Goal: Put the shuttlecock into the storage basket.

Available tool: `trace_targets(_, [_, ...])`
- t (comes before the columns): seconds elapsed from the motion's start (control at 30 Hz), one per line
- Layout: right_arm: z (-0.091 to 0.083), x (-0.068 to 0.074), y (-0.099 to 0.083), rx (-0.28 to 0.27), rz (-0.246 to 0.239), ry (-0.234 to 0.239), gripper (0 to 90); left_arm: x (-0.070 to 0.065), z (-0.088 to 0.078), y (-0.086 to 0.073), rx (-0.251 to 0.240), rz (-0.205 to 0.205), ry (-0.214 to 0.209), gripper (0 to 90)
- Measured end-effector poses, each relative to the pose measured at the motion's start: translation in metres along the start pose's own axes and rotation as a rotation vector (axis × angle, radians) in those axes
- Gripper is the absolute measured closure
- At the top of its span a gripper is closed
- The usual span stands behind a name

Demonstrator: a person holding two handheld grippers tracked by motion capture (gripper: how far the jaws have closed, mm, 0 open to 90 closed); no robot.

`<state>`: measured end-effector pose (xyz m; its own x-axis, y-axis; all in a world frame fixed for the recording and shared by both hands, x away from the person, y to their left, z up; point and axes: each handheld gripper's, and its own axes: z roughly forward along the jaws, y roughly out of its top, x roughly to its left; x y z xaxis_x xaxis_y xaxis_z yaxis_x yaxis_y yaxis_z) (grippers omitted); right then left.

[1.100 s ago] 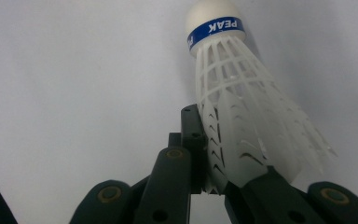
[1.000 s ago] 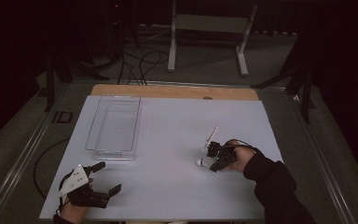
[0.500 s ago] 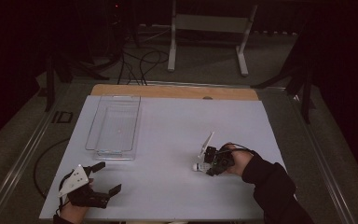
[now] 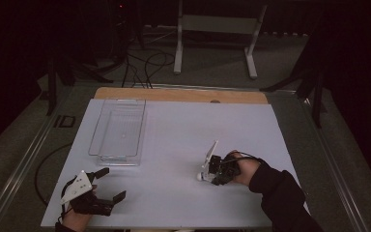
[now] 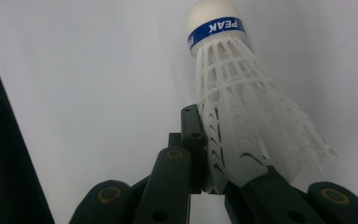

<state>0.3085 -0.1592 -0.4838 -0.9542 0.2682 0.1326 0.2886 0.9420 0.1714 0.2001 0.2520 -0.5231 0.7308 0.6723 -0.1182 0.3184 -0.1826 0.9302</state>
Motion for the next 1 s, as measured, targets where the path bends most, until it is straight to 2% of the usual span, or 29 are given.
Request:
trace_targets(0.43, [-0.011, 0.010, 0.011, -0.028, -0.051, -0.007, 89.6, 0.000, 0.000, 0.000, 0.000, 0.000, 0.002, 0.0])
trace_targets(0.9, [-0.020, 0.016, 0.016, -0.046, -0.060, -0.020, 89.5, 0.000, 0.001, 0.000, 0.006, -0.004, 0.001, 0.0])
trace_targets(0.93, [-0.021, 0.017, 0.016, -0.044, -0.079, -0.017, 89.4, 0.000, 0.001, 0.000, 0.005, -0.004, 0.000, 0.0])
trace_targets(1.0, [-0.023, 0.018, 0.016, -0.049, -0.083, -0.014, 89.5, 0.000, 0.000, 0.000, 0.004, -0.005, -0.001, 0.0])
